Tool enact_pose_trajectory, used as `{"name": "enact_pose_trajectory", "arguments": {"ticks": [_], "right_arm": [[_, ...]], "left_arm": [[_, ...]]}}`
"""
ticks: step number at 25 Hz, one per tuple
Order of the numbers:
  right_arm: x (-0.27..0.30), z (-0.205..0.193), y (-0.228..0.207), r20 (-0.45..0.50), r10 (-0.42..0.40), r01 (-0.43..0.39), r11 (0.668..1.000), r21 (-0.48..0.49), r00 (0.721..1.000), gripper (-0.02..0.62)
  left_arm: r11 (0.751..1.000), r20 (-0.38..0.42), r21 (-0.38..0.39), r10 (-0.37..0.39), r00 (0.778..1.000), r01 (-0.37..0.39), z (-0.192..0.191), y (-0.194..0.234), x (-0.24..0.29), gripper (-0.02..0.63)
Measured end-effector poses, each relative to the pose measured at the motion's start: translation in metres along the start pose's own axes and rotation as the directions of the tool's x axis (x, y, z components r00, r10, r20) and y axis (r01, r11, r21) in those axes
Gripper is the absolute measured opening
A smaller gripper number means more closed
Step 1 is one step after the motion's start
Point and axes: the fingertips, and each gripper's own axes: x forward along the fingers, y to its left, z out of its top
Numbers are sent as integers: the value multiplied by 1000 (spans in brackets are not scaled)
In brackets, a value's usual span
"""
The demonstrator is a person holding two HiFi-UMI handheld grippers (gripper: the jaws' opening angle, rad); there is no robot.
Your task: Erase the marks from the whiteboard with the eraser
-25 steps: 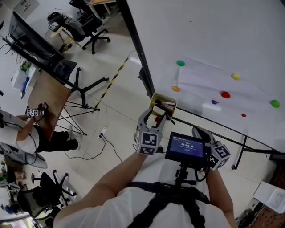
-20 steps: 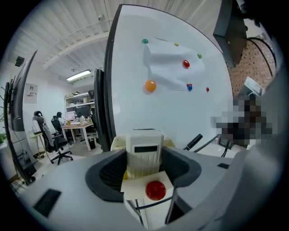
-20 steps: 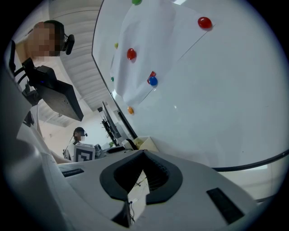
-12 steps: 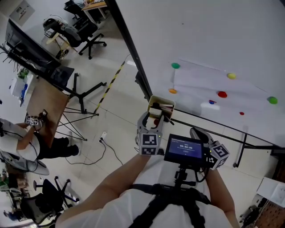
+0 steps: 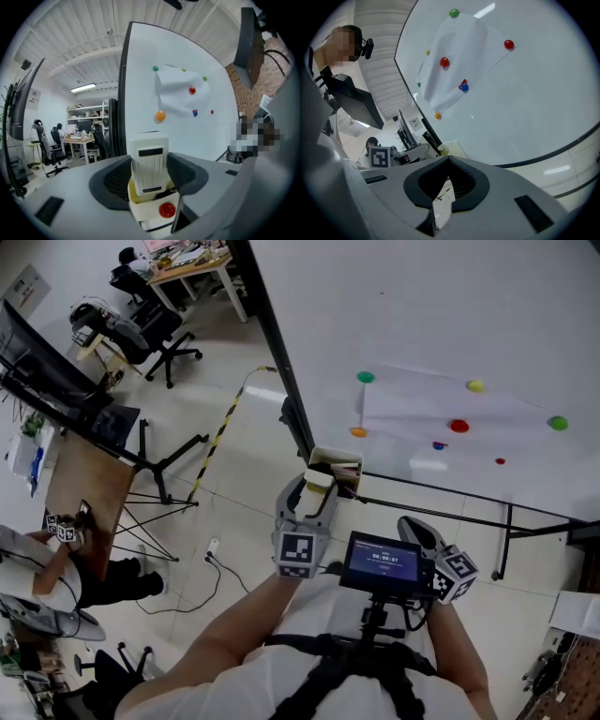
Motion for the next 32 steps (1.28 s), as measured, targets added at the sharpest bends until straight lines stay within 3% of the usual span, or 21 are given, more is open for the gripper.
{"name": "enact_pose_trajectory", "arguments": {"ticks": [5,9,13,19,24,27,32], "right_arm": [[-21,-9,6,63,-102,101,995,14,993,17],[-53,-11,-1,115,-207,205,978,30,972,17],[-91,-5,-8,170,-295,293,955,37,940,17],[-165,8,-33,259,-381,378,924,60,888,17],[-243,14,-60,304,-386,379,921,84,871,17],[-307,10,-79,311,-412,400,910,106,856,17],[-410,11,-119,349,-466,443,884,149,813,17]], "left_arm": [[978,91,66,-206,974,200,26,-27,-14,267],[930,125,113,-363,923,350,39,-66,-24,265],[882,139,128,-469,872,454,43,-106,-26,264],[823,175,178,-566,806,540,71,-176,-23,264],[796,106,227,-593,798,561,76,-256,-20,264],[777,97,215,-620,779,591,80,-322,-19,264],[727,88,146,-685,723,671,84,-433,-25,264]]}}
